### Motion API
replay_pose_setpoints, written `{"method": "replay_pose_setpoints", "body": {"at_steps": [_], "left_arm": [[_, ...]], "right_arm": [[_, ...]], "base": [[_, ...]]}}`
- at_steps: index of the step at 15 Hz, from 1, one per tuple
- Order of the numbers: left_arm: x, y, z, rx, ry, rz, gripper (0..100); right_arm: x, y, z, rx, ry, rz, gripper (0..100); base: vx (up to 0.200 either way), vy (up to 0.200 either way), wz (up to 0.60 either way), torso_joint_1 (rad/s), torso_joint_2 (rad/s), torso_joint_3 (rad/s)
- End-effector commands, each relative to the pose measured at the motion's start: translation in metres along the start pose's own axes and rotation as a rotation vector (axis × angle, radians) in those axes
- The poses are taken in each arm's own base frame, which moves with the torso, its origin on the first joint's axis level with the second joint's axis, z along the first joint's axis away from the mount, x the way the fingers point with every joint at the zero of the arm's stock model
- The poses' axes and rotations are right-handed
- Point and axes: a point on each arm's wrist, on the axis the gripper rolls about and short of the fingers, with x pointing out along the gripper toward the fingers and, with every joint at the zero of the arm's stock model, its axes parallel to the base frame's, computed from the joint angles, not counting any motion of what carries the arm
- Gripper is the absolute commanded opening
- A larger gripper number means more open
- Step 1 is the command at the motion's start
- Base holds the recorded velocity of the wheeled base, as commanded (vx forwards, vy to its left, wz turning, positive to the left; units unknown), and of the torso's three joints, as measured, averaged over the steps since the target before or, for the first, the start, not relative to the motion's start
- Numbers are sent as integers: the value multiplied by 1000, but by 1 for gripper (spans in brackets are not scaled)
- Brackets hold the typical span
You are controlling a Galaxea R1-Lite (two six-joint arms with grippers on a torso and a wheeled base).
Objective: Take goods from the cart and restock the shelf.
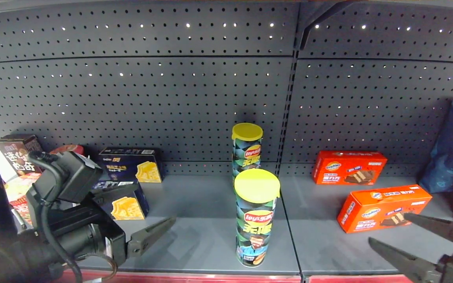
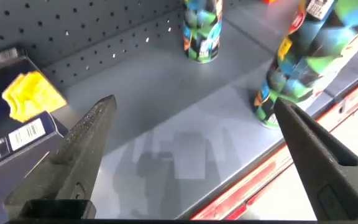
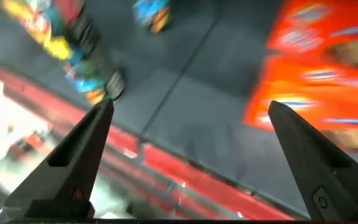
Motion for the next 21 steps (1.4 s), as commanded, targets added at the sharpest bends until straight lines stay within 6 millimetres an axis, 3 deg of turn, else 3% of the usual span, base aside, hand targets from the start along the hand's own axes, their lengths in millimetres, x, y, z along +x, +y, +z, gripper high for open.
{"method": "replay_pose_setpoints", "body": {"at_steps": [1, 5, 8, 14, 21], "left_arm": [[7, -4, -6, 4, 39, -1, 100], [7, -3, -16, -2, 76, 6, 100], [7, -3, -18, -4, 86, 7, 100], [19, -1, -12, -1, 85, 7, 100], [19, 0, -12, -1, 87, 11, 100]], "right_arm": [[36, 23, -8, -41, 129, 48, 100], [80, 41, -1, -67, 199, 42, 100], [101, 47, -4, -87, 238, -8, 100], [119, 49, -22, -125, 327, -58, 100], [151, 59, -14, -117, 314, -63, 100]], "base": [[0, 0, 0, 0, 0, 0], [0, 0, 0, 0, 0, 0], [0, 0, 0, 0, 0, 0], [0, 0, 0, 0, 0, 0], [0, 0, 0, 0, 0, 0]]}}
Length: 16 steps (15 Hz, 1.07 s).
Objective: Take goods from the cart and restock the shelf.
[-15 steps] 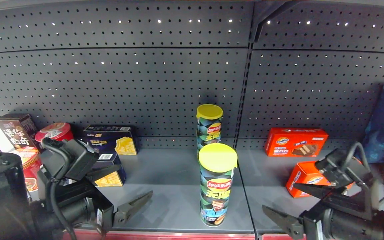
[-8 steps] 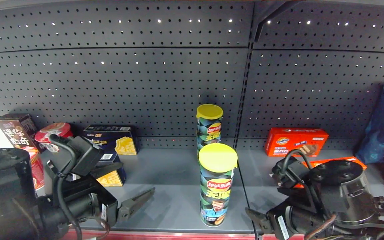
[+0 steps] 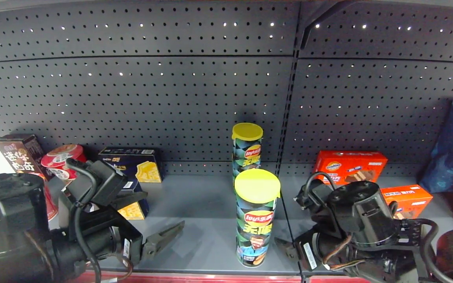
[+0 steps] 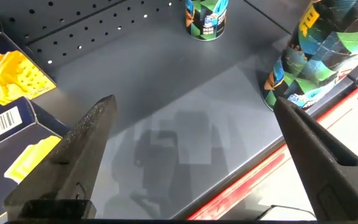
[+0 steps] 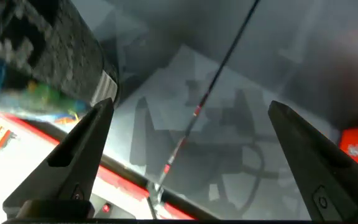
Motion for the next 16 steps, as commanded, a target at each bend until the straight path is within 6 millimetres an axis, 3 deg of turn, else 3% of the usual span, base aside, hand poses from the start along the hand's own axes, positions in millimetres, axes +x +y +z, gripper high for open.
{"method": "replay_pose_setpoints", "body": {"at_steps": [1, 16], "left_arm": [[1, 1, -1, -2, 3, 5, 100], [4, 3, -4, -6, 23, 11, 100]], "right_arm": [[8, 3, -1, -5, 14, -2, 100], [16, 8, 3, -4, 3, 12, 100]], "base": [[0, 0, 0, 0, 0, 0], [0, 0, 0, 0, 0, 0]]}}
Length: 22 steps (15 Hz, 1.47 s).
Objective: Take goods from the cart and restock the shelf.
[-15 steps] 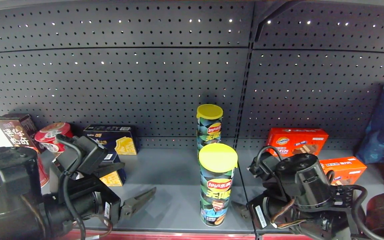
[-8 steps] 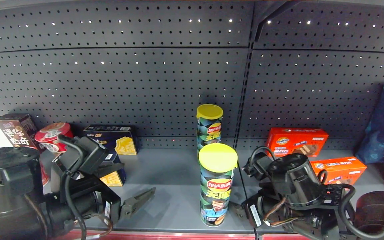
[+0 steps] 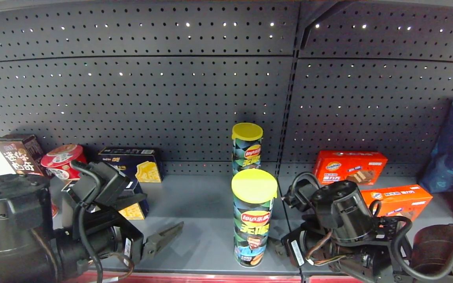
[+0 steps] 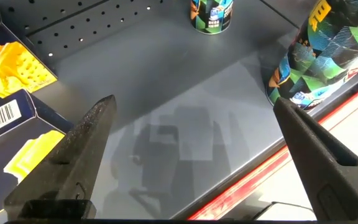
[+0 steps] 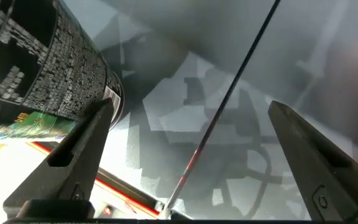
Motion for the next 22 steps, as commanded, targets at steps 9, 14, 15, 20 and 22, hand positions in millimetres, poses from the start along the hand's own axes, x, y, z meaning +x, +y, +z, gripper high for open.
{"method": "replay_pose_setpoints", "body": {"at_steps": [9, 14, 15, 20, 22], "left_arm": [[-3, 0, 1, 3, -14, 6, 100], [-53, 8, 7, -5, -111, 158, 100], [-65, 14, 3, -16, -131, 210, 100], [-126, 14, -25, -50, -243, 433, 100], [-142, 6, -42, -53, -254, 488, 100]], "right_arm": [[-31, -11, 2, 22, -60, 2, 100], [-92, -48, 27, 136, -280, -47, 100], [-102, -60, 24, 160, -305, -82, 100], [-159, -117, -10, 269, -429, -346, 100], [-188, -118, -54, 281, -452, -415, 100]], "base": [[0, 0, 0, 0, 0, 0], [0, 0, 0, 0, 0, 0], [0, 0, 0, 0, 0, 0], [0, 0, 0, 0, 0, 0], [0, 0, 0, 0, 0, 0]]}}
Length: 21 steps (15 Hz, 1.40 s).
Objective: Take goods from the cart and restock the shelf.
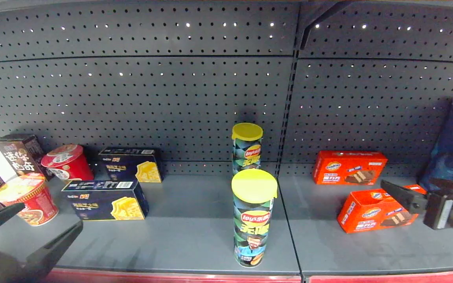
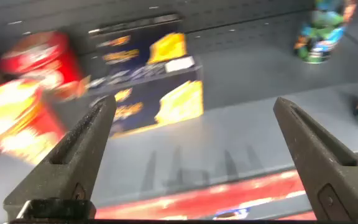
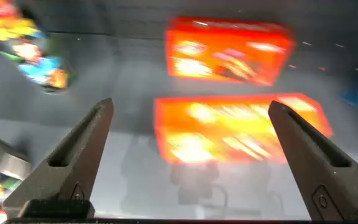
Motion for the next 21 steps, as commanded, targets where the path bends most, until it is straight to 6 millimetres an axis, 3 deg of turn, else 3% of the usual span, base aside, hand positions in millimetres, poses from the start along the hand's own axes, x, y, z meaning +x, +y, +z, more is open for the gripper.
{"method": "replay_pose_setpoints", "body": {"at_steps": [1, 6, 7, 10, 12, 15, 21], "left_arm": [[-37, 2, -15, 6, -80, 97, 100], [-68, 0, -49, 16, -57, 215, 100], [-72, -1, -54, 16, -57, 228, 100], [-101, -9, -94, 10, -103, 234, 100], [-101, -12, -105, 10, -121, 200, 100], [-101, -14, -105, 26, -140, 118, 100], [-101, -15, -105, -10, -149, 34, 100]], "right_arm": [[-63, -36, -37, 32, -82, -146, 100], [-112, -53, -96, 76, -101, -461, 100], [-116, -52, -101, 75, -105, -482, 100], [-137, -49, -152, 22, -198, -433, 100], [-140, -47, -152, -4, -222, -308, 100], [-139, -44, -153, -19, -218, -178, 100], [-139, -46, -153, 14, -227, -236, 100]], "base": [[0, 0, 0, 0, 0, 0], [0, 0, 0, 0, 0, 0], [0, 0, 0, 0, 0, 0], [0, 0, 0, 0, 0, 0], [0, 0, 0, 0, 0, 0], [0, 0, 0, 0, 0, 0], [0, 0, 0, 0, 0, 0]]}}
